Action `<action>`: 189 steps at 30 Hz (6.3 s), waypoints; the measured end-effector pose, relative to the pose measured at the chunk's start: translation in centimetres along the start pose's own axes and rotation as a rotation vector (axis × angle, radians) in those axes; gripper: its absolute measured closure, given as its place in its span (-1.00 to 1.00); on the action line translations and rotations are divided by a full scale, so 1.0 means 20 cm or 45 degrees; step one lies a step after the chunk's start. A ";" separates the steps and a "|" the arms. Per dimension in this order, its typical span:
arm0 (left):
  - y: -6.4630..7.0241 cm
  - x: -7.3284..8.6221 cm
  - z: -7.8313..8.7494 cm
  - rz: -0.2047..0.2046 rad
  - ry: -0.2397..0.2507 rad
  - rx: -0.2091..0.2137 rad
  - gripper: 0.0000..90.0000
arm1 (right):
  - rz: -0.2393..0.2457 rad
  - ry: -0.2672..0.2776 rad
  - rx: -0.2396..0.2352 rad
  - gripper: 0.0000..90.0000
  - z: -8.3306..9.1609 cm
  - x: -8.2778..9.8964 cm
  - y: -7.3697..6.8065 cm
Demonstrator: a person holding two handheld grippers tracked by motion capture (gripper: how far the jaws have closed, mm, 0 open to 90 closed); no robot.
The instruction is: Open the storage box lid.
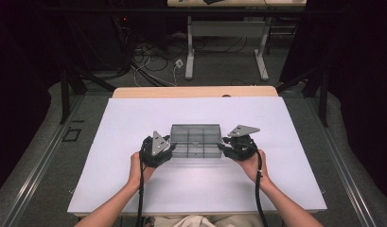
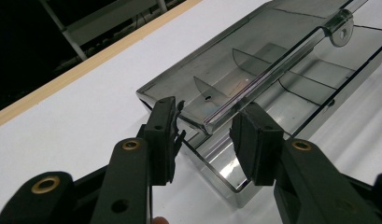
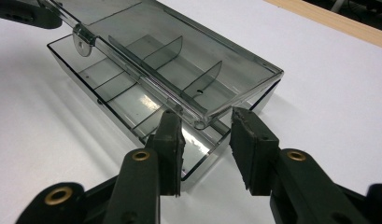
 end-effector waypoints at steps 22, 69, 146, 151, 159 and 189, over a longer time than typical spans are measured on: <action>-0.02 -0.08 0.01 0.017 0.018 -0.011 0.43 | 0.021 0.028 0.055 0.44 0.01 -0.08 0.04; -0.19 -0.28 -0.20 0.147 0.079 -0.086 0.56 | -0.210 0.050 0.176 0.69 -0.19 -0.18 0.29; -0.08 -0.05 0.17 0.155 -0.106 -0.014 -0.82 | -0.223 -0.142 -0.118 -0.43 0.04 0.07 0.15; -0.07 -0.01 0.22 0.173 -0.121 0.002 -0.88 | -0.235 -0.161 -0.145 -0.51 0.09 0.11 0.14; -0.05 0.08 0.29 0.165 -0.175 0.010 -0.95 | -0.217 -0.199 -0.169 -0.63 0.15 0.17 0.12; -0.06 0.17 0.29 0.132 -0.184 0.043 -1.00 | -0.161 -0.231 -0.213 -0.99 0.27 0.34 0.09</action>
Point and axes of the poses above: each handheld gripper's, and its own axes: z roughly backward along the jaws, x roughly out of its underside, y roughly to its right, the point moved 8 cm from there along -z, roughly forward along the jaws, and after that the axes turned 13 degrees about z, right-handed, at the moved point
